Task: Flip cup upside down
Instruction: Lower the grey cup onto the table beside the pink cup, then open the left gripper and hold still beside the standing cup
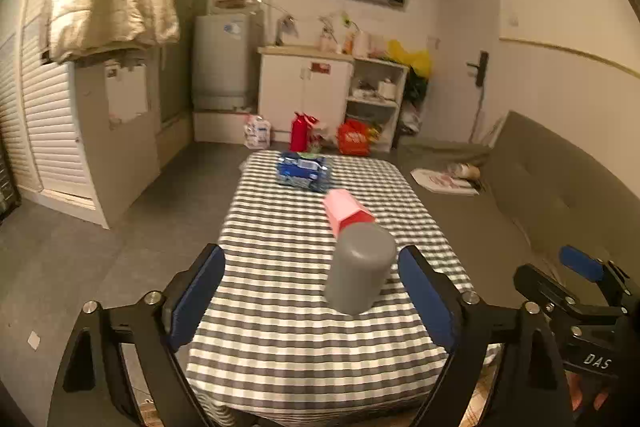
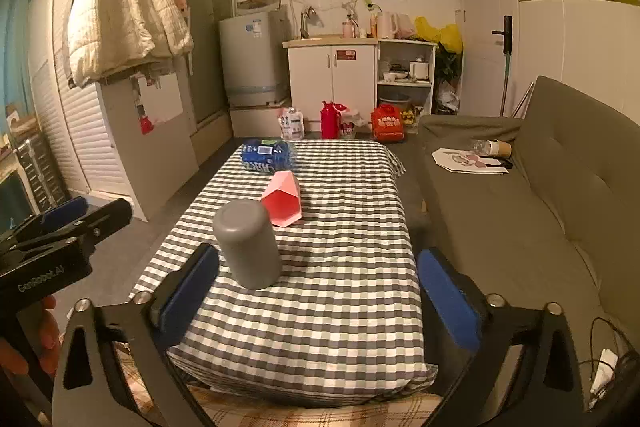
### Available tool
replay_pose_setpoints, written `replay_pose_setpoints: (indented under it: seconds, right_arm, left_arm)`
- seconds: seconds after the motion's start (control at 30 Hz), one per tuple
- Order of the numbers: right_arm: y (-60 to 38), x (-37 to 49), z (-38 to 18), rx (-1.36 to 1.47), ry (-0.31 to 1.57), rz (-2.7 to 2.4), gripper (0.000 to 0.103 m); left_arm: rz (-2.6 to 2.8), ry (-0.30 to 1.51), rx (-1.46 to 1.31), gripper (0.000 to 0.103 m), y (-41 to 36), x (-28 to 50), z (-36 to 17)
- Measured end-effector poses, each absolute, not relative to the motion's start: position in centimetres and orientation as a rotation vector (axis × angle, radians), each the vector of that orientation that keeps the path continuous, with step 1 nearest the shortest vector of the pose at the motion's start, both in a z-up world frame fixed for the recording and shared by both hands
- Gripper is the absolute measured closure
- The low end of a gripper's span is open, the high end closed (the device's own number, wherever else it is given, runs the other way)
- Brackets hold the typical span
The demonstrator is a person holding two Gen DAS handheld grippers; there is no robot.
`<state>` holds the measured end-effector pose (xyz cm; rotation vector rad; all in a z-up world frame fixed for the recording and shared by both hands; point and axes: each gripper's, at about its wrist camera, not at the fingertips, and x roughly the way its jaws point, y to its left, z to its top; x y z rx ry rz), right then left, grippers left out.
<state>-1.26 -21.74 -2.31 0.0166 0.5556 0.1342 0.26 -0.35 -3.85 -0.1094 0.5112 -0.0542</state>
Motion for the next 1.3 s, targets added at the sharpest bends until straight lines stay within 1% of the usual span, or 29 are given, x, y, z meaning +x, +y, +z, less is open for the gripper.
replay_pose_setpoints:
  seconds: [0.1,0.2,1.3]
  right_arm:
    - [-21.3,-1.4,-2.4,0.009,0.553,0.142,0.0]
    - [-21.0,-1.5,-2.5,-0.003,0.555,0.135,0.0]
    - [-19.9,-0.8,-3.6,-0.031,0.562,0.105,0.0]
  left_arm:
    - [-0.019,0.504,-0.124,0.003,0.6,-0.3,-4.1]
    - [-0.008,0.501,-0.129,0.0,1.2,-0.7,-4.3]
    - [0.027,0.504,-0.073,0.0,0.9,-1.2,-5.3]
